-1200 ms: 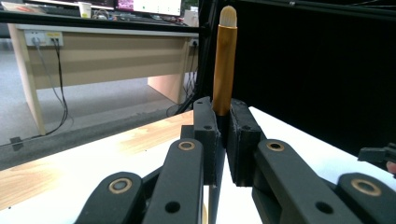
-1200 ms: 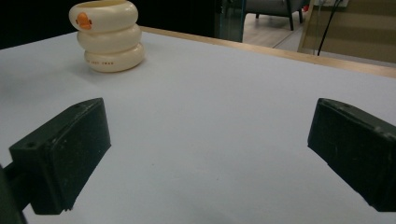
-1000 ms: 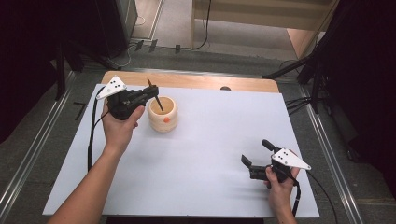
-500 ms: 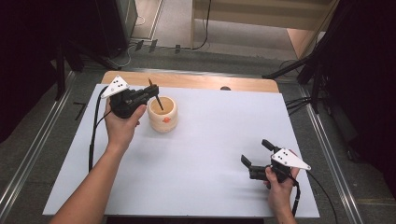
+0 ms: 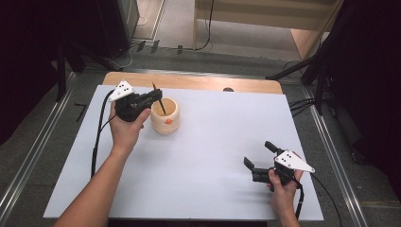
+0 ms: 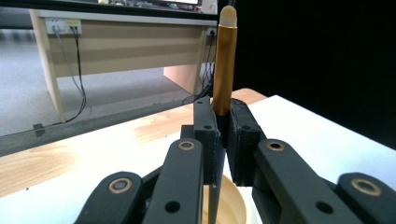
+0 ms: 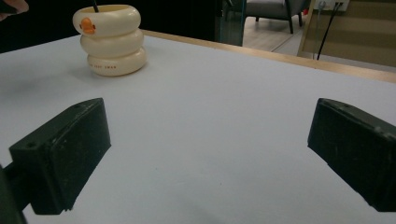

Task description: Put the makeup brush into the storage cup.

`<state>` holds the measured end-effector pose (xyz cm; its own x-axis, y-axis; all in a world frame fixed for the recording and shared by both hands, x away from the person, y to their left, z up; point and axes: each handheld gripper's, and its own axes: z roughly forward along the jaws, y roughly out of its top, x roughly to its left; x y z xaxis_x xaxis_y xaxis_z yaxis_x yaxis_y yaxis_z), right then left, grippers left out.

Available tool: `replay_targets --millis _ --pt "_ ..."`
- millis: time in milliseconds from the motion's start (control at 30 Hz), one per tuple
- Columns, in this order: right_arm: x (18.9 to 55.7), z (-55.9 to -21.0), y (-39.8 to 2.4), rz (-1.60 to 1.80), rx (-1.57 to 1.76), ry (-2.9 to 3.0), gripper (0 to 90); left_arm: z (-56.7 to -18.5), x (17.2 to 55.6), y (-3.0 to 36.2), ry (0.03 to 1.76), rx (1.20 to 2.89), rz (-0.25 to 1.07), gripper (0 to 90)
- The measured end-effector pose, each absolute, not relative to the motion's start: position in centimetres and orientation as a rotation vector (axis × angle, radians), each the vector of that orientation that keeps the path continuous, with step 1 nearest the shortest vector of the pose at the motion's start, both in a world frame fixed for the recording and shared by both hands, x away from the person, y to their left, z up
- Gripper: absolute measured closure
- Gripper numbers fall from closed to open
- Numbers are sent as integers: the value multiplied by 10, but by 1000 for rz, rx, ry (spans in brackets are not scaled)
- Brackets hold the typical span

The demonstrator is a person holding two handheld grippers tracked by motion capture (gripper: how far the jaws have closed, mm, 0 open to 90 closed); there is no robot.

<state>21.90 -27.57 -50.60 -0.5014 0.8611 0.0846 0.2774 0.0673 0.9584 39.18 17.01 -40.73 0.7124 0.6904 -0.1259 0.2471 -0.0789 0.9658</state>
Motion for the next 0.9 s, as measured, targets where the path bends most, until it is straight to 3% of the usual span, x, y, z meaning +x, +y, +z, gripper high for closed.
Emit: replay_targets --millis 900 --pt "220 -508 -274 1449 1128 1837 0 -441 400 166 861 1724 412 851"
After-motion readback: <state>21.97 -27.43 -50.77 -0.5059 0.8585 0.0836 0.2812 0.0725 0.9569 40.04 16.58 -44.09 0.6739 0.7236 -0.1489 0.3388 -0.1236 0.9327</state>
